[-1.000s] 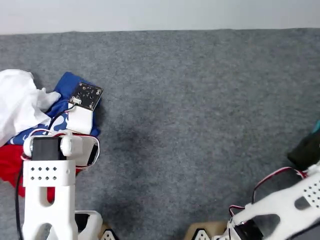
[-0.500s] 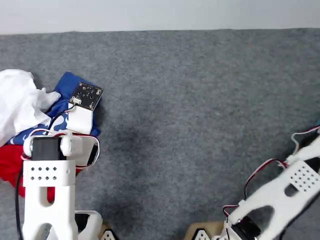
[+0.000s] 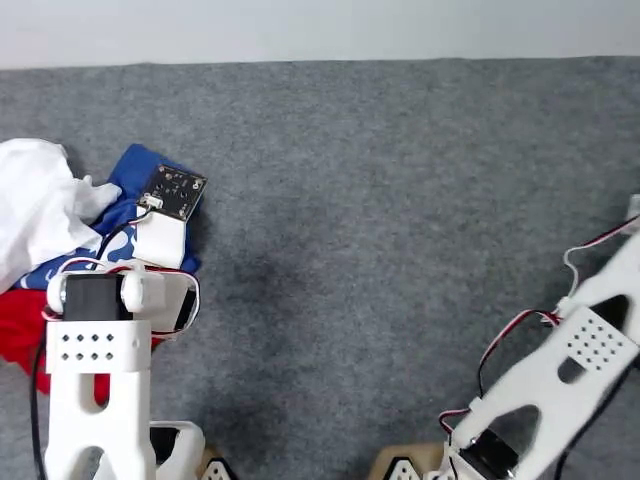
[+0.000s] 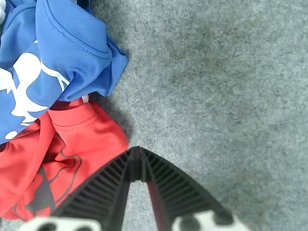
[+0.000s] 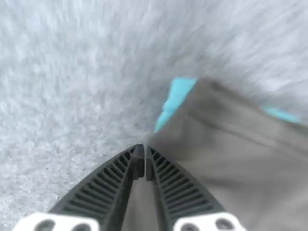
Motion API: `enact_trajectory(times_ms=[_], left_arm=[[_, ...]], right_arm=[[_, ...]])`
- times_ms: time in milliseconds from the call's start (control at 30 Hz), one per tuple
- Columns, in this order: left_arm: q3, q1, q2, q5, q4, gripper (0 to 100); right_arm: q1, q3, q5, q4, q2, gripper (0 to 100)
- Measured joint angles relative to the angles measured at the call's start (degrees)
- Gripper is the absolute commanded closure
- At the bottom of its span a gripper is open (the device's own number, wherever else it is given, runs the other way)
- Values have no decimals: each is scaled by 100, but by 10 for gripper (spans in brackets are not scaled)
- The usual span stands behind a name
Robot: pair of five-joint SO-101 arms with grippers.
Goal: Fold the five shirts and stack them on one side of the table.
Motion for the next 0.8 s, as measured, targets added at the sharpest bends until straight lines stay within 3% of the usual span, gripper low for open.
enact_trajectory(times_ms=[333,567,800], left_arm=[[0,0,0,0,0,997],[0,0,0,0,0,997],[0,0,0,0,0,997]], right_arm=[[633,-9,0,-1213,70,980],[492,0,-18,-2215,1424,981],[448,-9,-18,-2330,1415,981]])
